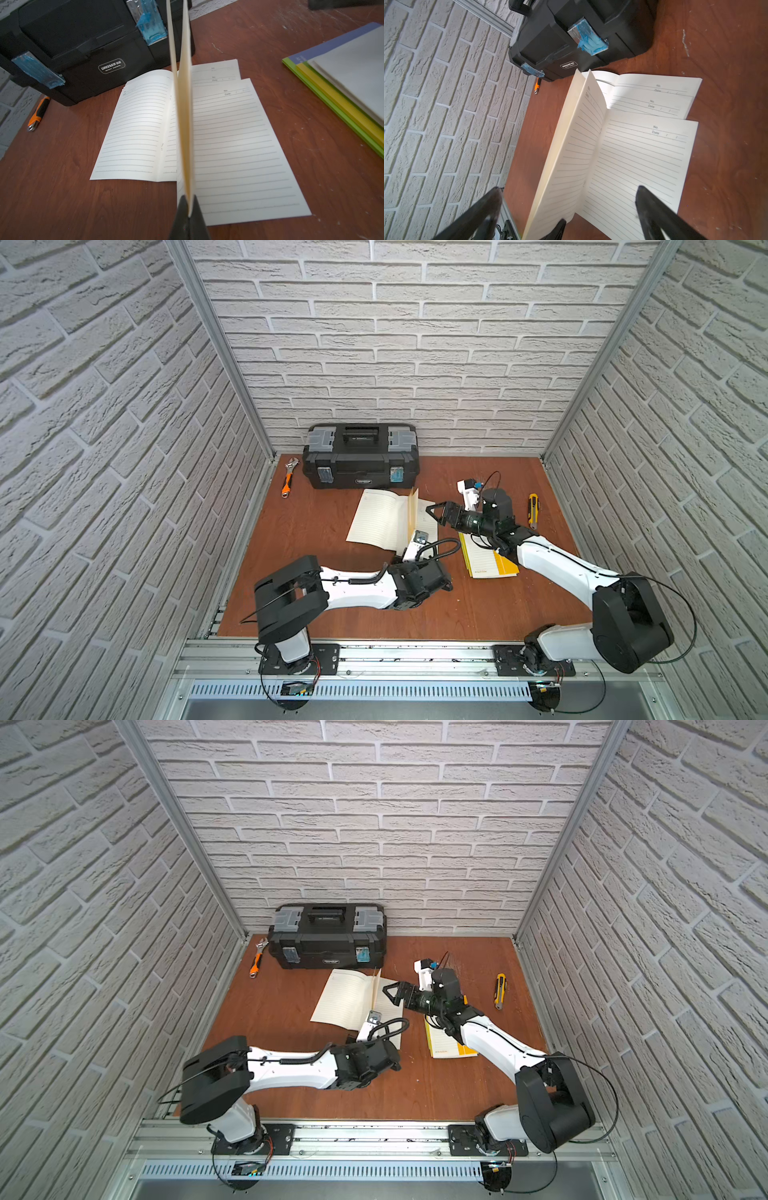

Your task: Close the notebook

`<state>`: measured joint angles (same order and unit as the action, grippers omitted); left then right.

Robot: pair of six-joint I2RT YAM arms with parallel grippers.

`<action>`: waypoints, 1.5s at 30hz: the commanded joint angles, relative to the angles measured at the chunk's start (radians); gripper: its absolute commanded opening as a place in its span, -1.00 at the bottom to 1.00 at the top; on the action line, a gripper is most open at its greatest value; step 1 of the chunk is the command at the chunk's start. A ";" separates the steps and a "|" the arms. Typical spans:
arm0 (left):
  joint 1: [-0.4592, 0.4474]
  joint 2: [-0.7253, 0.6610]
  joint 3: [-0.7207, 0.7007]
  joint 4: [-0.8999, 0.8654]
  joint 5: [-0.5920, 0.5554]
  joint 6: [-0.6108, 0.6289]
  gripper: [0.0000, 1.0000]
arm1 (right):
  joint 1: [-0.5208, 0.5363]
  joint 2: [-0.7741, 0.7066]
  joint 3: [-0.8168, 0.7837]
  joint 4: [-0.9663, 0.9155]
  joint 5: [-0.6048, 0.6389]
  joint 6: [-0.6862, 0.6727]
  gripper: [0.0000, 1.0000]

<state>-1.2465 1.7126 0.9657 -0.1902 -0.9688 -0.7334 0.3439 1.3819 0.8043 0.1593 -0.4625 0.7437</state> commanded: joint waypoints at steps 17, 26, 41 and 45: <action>-0.122 0.321 0.241 -0.193 -0.101 0.095 -1.00 | -0.050 0.075 0.121 -0.065 -0.048 -0.060 1.00; -0.138 0.359 0.291 -0.209 -0.111 0.122 -1.00 | -0.022 0.178 0.087 0.001 -0.073 -0.038 1.00; -0.147 0.340 0.300 -0.184 -0.092 0.106 -1.00 | -0.005 0.341 -0.021 0.059 -0.013 -0.052 1.00; -0.157 0.320 0.298 -0.180 -0.091 0.107 -0.84 | -0.004 0.366 -0.022 0.068 -0.013 -0.056 1.00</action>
<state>-1.3849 2.0609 1.2427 -0.3717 -1.0294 -0.6224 0.3344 1.7187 0.7952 0.2024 -0.4938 0.6994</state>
